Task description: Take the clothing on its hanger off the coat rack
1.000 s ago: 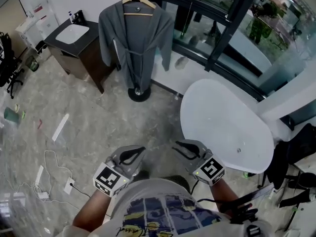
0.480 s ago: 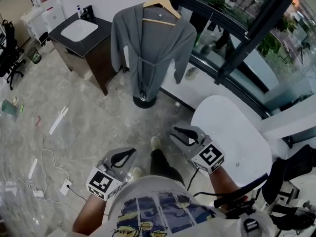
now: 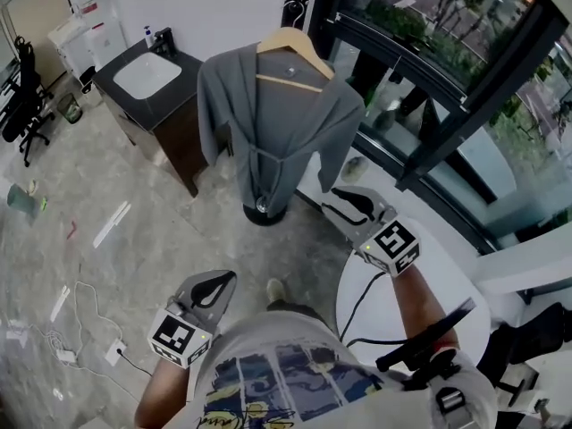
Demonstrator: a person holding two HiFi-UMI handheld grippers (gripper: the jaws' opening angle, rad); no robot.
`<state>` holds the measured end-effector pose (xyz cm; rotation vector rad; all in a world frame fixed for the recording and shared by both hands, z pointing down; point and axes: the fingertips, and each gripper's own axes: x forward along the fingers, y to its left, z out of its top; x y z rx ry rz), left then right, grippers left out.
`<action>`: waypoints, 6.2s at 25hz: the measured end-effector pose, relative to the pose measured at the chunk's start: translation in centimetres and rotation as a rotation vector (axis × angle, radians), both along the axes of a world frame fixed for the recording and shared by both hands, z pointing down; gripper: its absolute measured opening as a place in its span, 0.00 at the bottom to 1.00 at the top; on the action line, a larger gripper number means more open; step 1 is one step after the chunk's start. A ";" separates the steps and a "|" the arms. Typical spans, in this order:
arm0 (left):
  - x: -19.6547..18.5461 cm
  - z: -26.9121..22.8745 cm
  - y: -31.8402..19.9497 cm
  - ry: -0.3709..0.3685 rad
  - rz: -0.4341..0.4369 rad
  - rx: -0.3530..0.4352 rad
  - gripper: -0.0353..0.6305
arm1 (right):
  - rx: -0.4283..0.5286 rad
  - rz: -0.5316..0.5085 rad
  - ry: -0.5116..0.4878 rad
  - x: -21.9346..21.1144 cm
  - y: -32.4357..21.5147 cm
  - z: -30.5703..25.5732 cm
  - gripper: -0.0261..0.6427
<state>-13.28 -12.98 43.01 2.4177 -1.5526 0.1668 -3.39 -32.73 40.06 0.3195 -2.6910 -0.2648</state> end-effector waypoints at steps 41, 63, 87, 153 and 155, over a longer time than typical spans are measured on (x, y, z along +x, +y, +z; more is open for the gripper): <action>-1.4 0.0 -13.2 -0.005 -0.177 -0.075 0.06 | -0.111 -0.334 0.121 -13.0 -25.8 -5.3 0.08; -2.5 -0.2 -8.9 -0.008 -0.204 -0.055 0.06 | -0.104 -0.229 0.131 -11.3 -25.9 -8.3 0.06; -3.5 -0.3 4.0 0.012 -0.114 -0.004 0.06 | -0.040 -0.146 0.130 -7.0 -9.2 -10.6 0.06; -0.2 0.8 16.2 0.029 0.039 -0.013 0.06 | -0.057 -0.204 0.127 -0.2 21.0 -8.2 0.07; -0.3 0.7 16.1 0.030 0.037 -0.012 0.06 | -0.056 -0.207 0.131 -0.3 20.9 -8.1 0.07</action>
